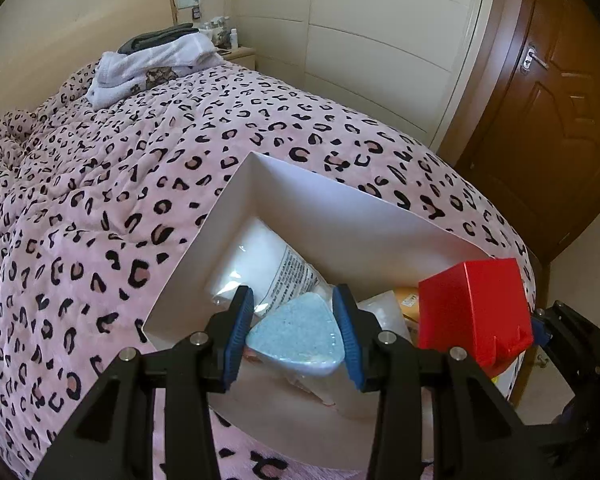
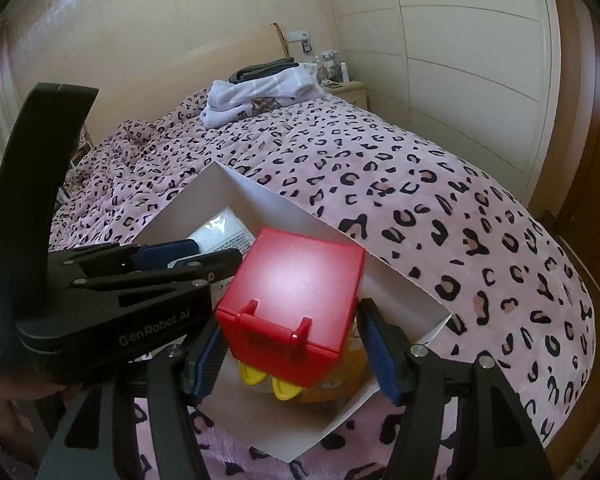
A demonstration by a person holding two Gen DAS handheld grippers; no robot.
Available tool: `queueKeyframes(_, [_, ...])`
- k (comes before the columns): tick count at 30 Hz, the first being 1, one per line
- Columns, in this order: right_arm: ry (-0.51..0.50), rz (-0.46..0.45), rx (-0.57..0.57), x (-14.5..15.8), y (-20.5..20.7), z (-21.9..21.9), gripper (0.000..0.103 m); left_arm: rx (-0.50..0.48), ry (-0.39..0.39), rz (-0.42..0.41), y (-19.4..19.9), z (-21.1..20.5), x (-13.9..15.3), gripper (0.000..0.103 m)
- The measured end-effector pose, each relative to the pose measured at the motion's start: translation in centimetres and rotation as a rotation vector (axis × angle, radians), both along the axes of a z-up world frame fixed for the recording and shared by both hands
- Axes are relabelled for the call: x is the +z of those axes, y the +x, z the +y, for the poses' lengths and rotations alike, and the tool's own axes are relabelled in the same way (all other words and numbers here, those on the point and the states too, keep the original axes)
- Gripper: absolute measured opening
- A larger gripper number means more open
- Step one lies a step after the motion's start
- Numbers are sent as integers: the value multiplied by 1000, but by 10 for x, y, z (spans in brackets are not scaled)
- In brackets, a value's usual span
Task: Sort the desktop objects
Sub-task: 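Open the left tool to drop the triangle in while the right tool releases the red block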
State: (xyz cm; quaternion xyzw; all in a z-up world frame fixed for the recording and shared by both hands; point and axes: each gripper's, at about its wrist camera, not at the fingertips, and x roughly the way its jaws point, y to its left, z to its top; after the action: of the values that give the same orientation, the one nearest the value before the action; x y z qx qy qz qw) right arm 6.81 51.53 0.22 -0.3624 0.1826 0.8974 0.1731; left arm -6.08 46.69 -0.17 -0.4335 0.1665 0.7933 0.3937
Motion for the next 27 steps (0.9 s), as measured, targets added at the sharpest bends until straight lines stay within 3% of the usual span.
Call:
queueKeyframes(6, [-33,-15,4,2,0,-1,65,4,12,-21,-1,-5,3,44])
queueKeyframes(7, [-39,-20,5,3,0,-1,65,9,17,-25,-1,-6,5,48])
queueKeyframes(8, [-44,-22,2,4,0,-1,65,21,21,-23,-2,-8,7,60])
queueKeyframes(10, [-79,-21,-1,8,1,2,66,40,50,-11,-4,-14,16,72])
queueKeyframes(13, [-111,12,-3,15,4,3,66,44,78,-26,-6,-21,26,72])
queueKeyframes(22, [-82,48,-21,44,14,-8,66,105,114,39,1,-59,65,72])
queueKeyframes(27, [-68,83,-21,62,28,-25,66,184,121,91,17,-111,79,82])
